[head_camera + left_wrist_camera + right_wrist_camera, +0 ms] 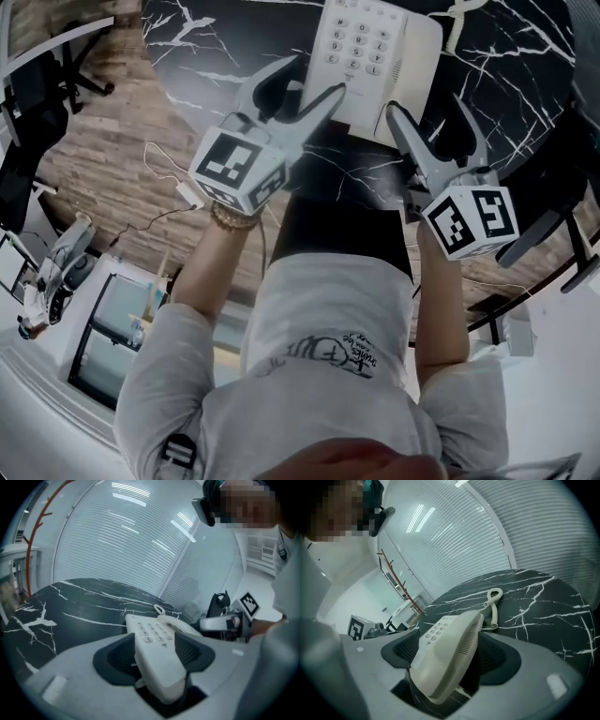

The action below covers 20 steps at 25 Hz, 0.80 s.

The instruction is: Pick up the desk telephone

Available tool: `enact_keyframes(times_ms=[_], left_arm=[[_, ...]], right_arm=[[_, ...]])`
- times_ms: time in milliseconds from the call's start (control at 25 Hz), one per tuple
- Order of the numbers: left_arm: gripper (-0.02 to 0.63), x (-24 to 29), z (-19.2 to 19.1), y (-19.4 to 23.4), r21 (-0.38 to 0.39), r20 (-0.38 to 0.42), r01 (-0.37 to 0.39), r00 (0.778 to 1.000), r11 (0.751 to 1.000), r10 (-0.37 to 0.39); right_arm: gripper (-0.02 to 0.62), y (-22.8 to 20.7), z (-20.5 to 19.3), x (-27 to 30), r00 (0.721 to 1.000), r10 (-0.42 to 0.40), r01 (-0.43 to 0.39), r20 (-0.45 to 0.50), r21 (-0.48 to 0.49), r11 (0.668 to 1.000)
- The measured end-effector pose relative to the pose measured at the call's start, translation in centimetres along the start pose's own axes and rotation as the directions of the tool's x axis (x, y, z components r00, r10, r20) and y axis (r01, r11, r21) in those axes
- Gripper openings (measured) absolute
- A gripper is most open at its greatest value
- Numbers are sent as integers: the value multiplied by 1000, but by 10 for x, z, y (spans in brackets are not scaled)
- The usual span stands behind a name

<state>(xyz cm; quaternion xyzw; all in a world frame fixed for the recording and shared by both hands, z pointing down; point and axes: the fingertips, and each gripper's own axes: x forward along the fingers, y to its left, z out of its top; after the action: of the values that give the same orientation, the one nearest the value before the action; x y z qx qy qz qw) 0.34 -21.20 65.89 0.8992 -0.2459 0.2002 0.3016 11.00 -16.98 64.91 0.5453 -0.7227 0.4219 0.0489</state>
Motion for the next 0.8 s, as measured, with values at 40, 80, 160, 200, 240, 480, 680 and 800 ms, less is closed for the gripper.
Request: enact_keyframes(times_ms=[40,80,160,200,240,480,680,800], left_arm=[[267,3,-4,2,-6,-4,1,1000,1000,-1],[278,6,-7,4,-15,-5,4,1000,1000,-4],[303,10,-11,7,-38,-4,10,1000,999,-10],[310,12,-13,9,-48,-2,13,1000,999,-13],[312,14,-14,10,-56,-2,16,1000,998,-16],[319,31,-21,11,-69,-14,44,999,997,-45],[314,33,-24,14,-82,-7,48,999,995,-49],[311,33,-25,14,-84,5,36,999,996,-35]], right_arm=[[403,-3,-4,4,1000,2,-2,-2,17,1000],[413,-5,-8,8,1000,5,-5,-4,32,999],[431,-8,-14,14,1000,12,-12,-7,61,998],[436,-9,-17,18,1000,17,-17,-9,76,997],[440,-9,-19,21,1000,24,-23,-10,90,996],[465,-10,-30,43,997,73,-68,-26,139,988],[479,-11,-30,45,996,84,-82,-5,155,984],[473,-10,-30,44,997,79,-77,-4,148,986]])
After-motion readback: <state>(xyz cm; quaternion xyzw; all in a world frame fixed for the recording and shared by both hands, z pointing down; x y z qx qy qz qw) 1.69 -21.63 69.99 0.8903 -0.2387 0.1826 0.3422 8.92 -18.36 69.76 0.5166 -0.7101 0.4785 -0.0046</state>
